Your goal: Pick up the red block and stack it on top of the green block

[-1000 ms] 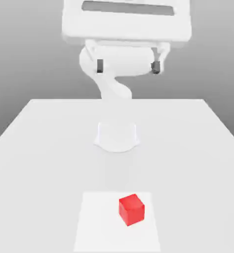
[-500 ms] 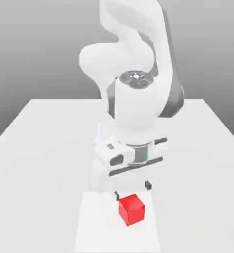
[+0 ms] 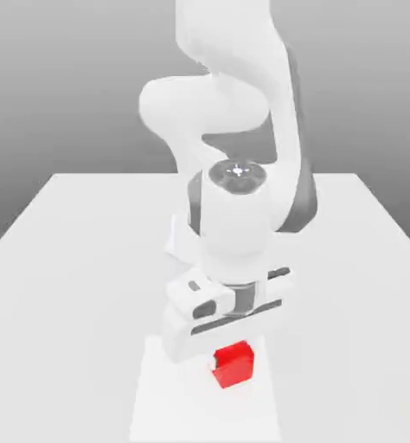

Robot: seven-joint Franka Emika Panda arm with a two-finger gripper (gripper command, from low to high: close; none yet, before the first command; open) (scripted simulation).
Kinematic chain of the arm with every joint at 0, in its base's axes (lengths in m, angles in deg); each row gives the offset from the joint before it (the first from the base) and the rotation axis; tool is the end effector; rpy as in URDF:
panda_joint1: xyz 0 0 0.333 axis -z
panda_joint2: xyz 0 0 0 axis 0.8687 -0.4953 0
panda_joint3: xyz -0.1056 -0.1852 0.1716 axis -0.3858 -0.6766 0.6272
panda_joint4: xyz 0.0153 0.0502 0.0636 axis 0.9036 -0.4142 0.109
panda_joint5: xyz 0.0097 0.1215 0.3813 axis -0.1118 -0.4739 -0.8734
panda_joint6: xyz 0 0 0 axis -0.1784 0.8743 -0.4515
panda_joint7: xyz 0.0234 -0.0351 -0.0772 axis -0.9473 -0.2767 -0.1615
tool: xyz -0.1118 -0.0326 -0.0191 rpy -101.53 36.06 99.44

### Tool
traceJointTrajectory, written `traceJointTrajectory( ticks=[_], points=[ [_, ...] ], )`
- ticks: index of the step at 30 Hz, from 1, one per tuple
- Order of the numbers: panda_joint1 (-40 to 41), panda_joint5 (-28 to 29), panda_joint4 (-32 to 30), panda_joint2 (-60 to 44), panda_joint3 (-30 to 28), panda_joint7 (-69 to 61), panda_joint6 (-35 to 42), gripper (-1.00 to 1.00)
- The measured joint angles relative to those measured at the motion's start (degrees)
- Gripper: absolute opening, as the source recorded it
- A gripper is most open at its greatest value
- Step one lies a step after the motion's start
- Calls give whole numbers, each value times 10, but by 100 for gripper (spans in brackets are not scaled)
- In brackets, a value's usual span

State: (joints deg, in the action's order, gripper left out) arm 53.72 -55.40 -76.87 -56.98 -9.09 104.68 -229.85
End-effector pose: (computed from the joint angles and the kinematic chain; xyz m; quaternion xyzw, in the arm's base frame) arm 0.3949 0.0377 0.1315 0.9865 -0.1636 -0.0002 0.0002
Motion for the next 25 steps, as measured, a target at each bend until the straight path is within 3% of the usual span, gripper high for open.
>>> traceJointTrajectory(
  ticks=[4,17,21,22,25],
  points=[
    [-31,10,43,10,20,-10,54,-100],
    [-156,69,311,-125,136,-58,192,-100],
    [-184,95,342,-195,131,-50,156,-100],
    [-188,100,344,-211,127,-46,143,100],
    [-188,100,344,-211,127,-46,143,100]
  ],
)
